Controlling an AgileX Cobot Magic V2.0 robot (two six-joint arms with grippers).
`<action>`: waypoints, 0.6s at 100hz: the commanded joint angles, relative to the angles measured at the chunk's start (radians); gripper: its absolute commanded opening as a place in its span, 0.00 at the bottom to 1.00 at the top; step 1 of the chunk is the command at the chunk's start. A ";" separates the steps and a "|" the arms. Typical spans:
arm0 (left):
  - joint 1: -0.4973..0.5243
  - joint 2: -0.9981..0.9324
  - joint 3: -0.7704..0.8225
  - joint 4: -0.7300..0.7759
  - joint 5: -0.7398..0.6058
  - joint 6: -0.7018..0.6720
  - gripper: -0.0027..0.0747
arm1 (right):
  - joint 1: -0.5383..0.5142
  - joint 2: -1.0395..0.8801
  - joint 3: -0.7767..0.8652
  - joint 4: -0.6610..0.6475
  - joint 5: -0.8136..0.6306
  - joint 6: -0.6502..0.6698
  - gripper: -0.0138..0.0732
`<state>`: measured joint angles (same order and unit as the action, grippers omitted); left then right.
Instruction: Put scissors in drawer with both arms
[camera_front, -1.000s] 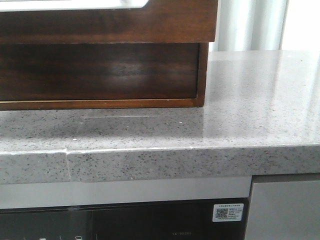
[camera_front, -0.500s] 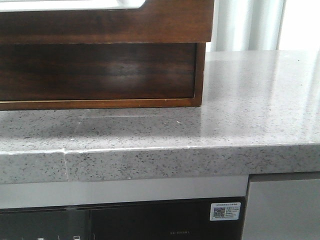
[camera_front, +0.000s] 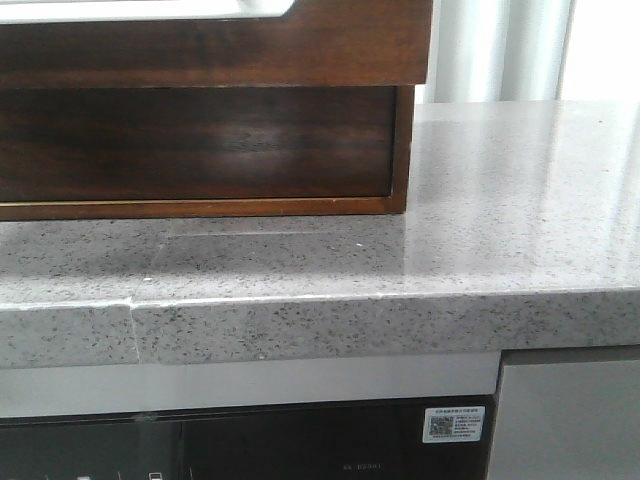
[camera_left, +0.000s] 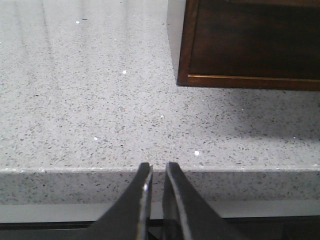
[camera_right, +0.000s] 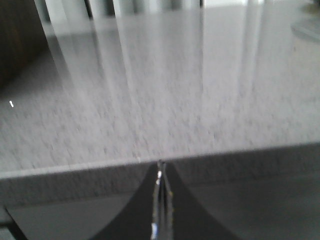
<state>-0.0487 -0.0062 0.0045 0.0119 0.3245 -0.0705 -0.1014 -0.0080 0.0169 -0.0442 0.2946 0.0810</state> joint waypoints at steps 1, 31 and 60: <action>0.003 -0.034 0.015 0.001 -0.055 -0.010 0.04 | -0.007 -0.022 0.013 -0.004 0.000 -0.030 0.02; 0.003 -0.034 0.015 0.001 -0.055 -0.010 0.04 | -0.007 -0.022 0.013 -0.004 0.006 -0.040 0.02; 0.003 -0.034 0.015 0.001 -0.055 -0.010 0.04 | -0.007 -0.022 0.013 -0.004 0.006 -0.040 0.02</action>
<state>-0.0487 -0.0062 0.0045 0.0119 0.3245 -0.0712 -0.1014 -0.0080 0.0169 -0.0442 0.3193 0.0487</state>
